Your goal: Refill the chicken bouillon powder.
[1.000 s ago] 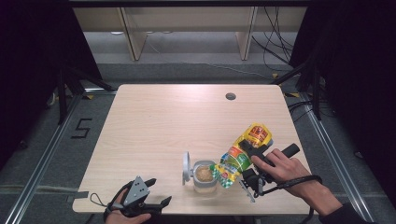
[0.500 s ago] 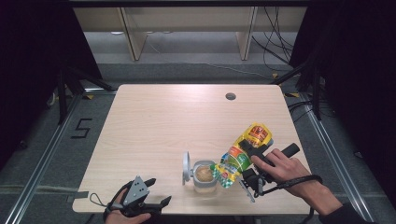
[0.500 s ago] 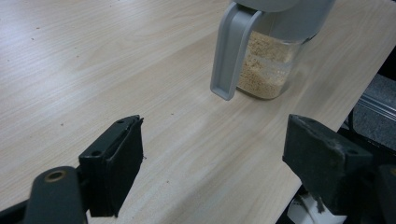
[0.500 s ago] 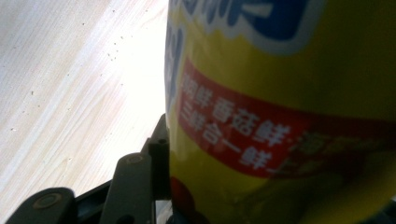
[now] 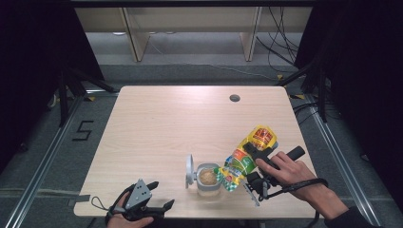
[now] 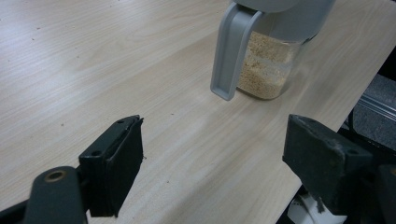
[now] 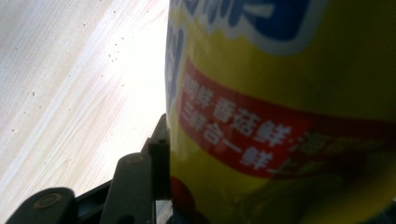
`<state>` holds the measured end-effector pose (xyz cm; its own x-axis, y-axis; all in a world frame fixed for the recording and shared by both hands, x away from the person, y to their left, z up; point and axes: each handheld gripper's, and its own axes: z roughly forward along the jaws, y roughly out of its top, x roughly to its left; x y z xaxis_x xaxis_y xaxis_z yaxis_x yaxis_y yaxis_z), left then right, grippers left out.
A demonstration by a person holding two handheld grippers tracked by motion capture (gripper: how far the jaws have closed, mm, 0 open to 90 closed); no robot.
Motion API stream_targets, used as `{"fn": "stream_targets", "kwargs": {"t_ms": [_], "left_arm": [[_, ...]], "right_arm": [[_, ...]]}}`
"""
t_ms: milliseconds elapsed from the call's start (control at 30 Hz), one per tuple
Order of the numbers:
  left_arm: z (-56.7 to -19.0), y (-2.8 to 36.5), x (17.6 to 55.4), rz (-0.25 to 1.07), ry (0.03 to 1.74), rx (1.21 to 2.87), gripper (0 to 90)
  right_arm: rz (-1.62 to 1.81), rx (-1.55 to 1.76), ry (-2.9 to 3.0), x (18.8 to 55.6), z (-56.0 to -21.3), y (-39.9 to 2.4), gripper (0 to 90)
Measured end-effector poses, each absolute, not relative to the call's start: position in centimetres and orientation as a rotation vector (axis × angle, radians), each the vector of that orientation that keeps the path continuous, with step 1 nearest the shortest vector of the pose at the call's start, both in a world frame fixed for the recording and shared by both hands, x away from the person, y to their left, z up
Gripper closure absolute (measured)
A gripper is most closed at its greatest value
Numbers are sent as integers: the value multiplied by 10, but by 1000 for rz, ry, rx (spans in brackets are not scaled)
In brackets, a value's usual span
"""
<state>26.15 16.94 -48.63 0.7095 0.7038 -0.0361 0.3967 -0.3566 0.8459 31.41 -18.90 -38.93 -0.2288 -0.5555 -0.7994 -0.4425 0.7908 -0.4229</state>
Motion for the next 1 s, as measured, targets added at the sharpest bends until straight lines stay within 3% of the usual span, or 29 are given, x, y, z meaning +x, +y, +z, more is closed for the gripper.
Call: {"fn": "stream_targets", "kwargs": {"t_ms": [1000], "left_arm": [[-486,169,261,414,846,1982,194]], "right_arm": [[110,-519,1965,309,-406,-205,553]]}}
